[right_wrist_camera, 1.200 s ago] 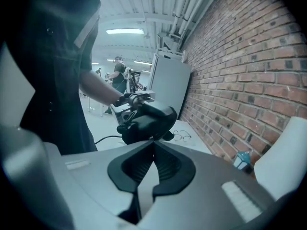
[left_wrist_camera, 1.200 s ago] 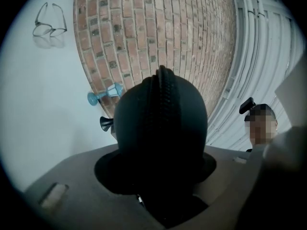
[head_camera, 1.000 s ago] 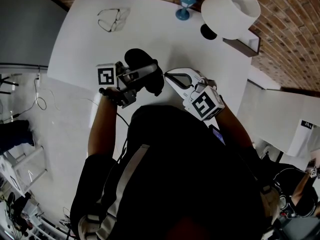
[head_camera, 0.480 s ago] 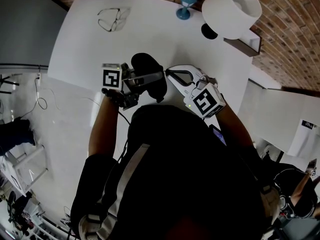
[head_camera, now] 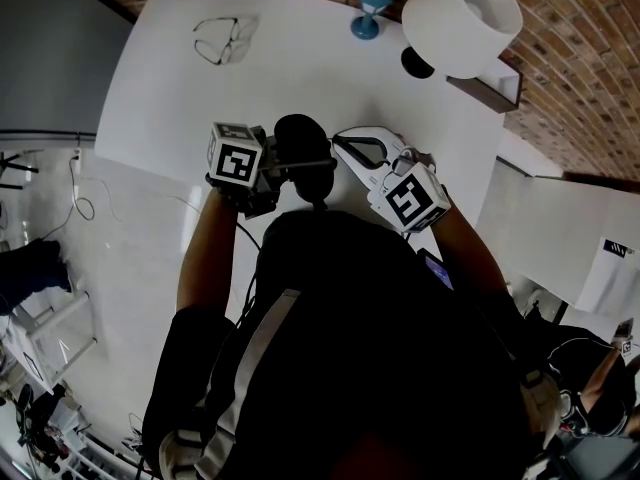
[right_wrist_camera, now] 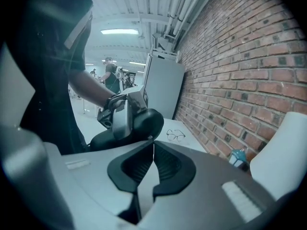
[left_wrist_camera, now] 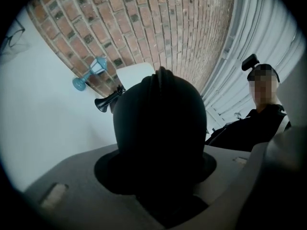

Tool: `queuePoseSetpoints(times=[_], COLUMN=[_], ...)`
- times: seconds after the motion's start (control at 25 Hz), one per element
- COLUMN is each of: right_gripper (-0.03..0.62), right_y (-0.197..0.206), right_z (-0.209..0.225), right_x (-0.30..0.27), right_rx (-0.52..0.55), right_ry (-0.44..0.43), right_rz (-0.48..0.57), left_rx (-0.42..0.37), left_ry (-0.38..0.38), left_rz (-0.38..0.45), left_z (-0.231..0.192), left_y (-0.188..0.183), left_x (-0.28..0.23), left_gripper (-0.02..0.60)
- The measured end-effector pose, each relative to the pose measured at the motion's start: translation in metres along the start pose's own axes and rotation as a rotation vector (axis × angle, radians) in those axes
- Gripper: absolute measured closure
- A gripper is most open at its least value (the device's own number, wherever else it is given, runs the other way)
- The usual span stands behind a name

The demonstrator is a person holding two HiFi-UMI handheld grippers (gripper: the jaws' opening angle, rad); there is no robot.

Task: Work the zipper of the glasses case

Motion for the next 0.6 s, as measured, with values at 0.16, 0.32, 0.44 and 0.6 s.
queuePoseSetpoints(times=[0.16,0.32,0.44,0.6], right_gripper=[0.588,0.587,0.587,0.587], right_y=[-0.001,0.001,-0.001,-0.003], right_z=[0.000,0.001,-0.001,0.000], right_x=[-0.001,0.000,0.001,0.003], right_rx=[0.001,0.007,0.013,0.023], right_ry=[0.013,0.011,0.007,0.012], right_rz=[-0.012,-0.014,-0.008,-0.010], left_rx=[-0.008,-0.027,-0.042,-0.062], left_ry=[-0.022,-0.036,-0.033,-0.053], left_rz=[-0.070,-0.147,-0.202,-0.287], left_z=[0.001,-0.002,0.000,-0.001], left_y=[0.003,0.008,0.012,0.014], left_x=[-0.003,-0.006,-0.007,-0.009], left_gripper=[0.336,0.336,0.336,0.336])
Point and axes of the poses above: the fingertips, and each gripper's own axes: x backward along the fingers, z to its right, y out of its underside, the point moved 7 cm from there along x, backward along the fingers, and after that the axes turned 9 degrees about y, right-handed, at the moved point
